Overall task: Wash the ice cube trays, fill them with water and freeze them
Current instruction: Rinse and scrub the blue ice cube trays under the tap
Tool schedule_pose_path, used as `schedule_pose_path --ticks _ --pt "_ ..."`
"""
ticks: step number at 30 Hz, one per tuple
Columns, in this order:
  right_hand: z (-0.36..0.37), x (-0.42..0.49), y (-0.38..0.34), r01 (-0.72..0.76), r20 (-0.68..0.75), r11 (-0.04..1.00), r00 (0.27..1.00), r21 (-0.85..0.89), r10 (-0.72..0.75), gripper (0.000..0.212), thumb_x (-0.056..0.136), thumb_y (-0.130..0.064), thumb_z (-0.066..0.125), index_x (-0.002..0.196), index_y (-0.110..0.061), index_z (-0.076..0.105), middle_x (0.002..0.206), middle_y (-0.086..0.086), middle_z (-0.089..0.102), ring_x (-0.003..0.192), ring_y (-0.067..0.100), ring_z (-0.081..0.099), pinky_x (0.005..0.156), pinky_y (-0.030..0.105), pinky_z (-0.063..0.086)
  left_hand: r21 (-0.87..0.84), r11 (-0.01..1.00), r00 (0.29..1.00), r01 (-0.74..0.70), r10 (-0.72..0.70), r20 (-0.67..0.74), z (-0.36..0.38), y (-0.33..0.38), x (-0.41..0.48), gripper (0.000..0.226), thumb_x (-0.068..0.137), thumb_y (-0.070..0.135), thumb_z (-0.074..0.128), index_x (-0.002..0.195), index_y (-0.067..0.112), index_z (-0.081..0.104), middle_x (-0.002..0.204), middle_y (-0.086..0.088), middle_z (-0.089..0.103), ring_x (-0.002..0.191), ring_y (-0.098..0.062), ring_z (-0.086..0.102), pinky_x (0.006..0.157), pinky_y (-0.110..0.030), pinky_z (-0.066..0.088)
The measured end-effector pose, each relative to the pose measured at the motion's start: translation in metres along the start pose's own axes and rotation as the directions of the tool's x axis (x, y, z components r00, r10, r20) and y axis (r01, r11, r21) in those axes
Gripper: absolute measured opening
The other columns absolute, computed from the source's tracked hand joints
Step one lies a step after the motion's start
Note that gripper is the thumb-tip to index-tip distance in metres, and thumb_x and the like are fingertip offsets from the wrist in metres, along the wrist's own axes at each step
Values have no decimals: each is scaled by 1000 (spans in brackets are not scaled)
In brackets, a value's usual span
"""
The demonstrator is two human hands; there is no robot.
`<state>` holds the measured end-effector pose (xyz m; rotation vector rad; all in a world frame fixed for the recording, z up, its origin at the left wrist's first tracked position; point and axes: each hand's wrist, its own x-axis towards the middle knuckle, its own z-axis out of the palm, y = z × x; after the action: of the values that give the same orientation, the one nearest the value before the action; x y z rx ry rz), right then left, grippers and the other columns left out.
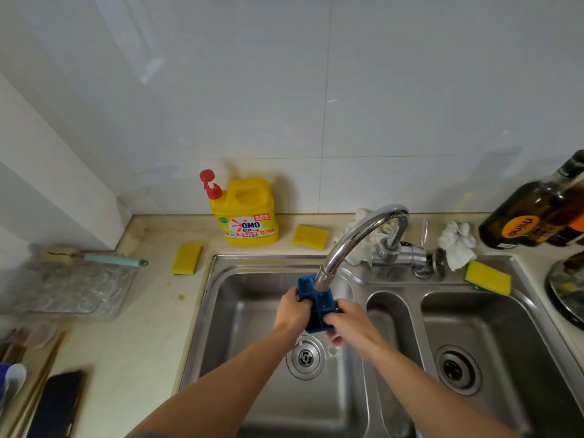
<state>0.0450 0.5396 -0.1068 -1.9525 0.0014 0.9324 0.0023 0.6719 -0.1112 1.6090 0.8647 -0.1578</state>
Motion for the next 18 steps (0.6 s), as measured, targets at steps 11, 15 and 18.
schedule_pose_path --ticks 11,15,18 --pt "5 6 -11 -1 -148 992 989 -122 -17 10 88 -8 56 85 -16 60 82 4 67 73 16 66 52 21 47 82 996 984 -44 29 176 -3 1 2 24 92 2 50 108 11 66 103 -15 73 98 -28 70 88 -40 56" --pt "1 10 -11 10 -178 982 983 -187 -44 15 90 -8 56 77 -16 58 79 5 65 66 14 60 39 14 39 100 993 971 -69 44 236 -2 3 3 22 93 5 52 96 22 64 91 -2 72 86 -15 69 70 -23 55" --pt "1 11 -10 23 -176 960 982 -280 -74 21 92 -9 53 73 -19 54 75 2 62 66 15 57 50 19 40 128 989 968 -70 37 247 -2 3 5 20 91 4 53 95 21 64 91 -3 72 84 -13 68 71 -23 54"
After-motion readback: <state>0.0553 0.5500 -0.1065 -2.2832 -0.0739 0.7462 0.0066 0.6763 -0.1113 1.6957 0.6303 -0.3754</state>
